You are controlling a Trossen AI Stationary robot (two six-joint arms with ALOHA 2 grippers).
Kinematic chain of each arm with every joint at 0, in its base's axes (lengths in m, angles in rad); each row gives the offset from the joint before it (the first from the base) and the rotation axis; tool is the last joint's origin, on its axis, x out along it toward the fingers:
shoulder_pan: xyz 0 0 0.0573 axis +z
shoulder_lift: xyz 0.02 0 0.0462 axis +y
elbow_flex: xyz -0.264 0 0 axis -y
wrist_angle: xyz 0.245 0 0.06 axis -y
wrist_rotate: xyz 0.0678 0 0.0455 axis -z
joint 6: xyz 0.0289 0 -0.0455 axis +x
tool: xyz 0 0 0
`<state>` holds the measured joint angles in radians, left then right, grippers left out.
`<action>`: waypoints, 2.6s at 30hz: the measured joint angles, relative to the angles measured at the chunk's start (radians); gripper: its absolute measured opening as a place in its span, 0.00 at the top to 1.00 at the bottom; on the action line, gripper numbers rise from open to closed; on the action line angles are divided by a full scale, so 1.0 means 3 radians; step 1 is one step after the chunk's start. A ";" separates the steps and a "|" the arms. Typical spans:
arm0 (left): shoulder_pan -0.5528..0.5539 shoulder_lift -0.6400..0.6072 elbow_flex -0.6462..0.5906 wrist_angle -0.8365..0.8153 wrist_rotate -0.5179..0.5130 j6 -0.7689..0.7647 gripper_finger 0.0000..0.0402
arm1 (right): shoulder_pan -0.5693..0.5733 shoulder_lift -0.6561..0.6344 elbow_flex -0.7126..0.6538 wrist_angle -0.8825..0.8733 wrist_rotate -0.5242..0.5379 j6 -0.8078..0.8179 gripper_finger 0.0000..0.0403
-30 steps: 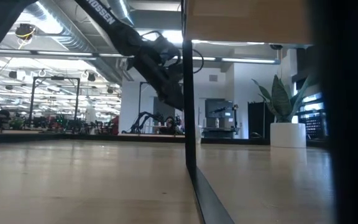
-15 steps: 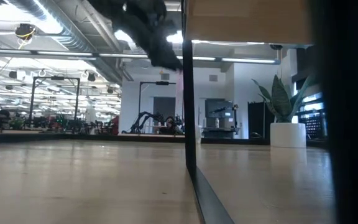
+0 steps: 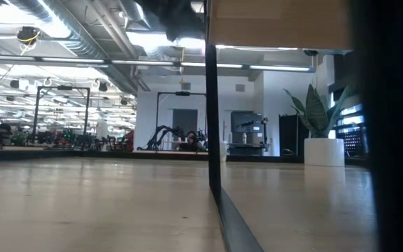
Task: Pick and place medicine bottles onto shelf by color
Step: Put the pink pill bottle on the shelf aligned with the other pink pill bottle
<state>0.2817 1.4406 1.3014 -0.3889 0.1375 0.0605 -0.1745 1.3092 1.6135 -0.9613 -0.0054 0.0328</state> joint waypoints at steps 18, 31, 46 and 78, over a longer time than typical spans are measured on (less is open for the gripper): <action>-0.1376 0.0022 0.0567 -0.0068 -0.0825 -0.0818 0.71 | 0.0004 -0.0038 0.0001 -0.0359 -0.0721 -0.0648 0.43; -0.1526 0.0368 0.0584 -0.0023 -0.0482 -0.0656 0.71 | 0.0011 -0.0039 0.0000 -0.0382 -0.1471 -0.0659 0.43; -0.1545 0.0591 0.0581 0.0066 0.0230 -0.0235 0.71 | 0.0010 -0.0039 0.0000 -0.0378 -0.2235 -0.0663 0.43; -0.1785 0.0947 0.0580 0.0239 -0.0070 -0.0100 0.71 | 0.0031 -0.0038 -0.0003 -0.0324 -0.2276 -0.0920 0.43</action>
<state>-0.2539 1.7246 1.4754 -0.3172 0.1165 0.0306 -0.1654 1.2980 1.6127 -1.0585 -0.6883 -0.2432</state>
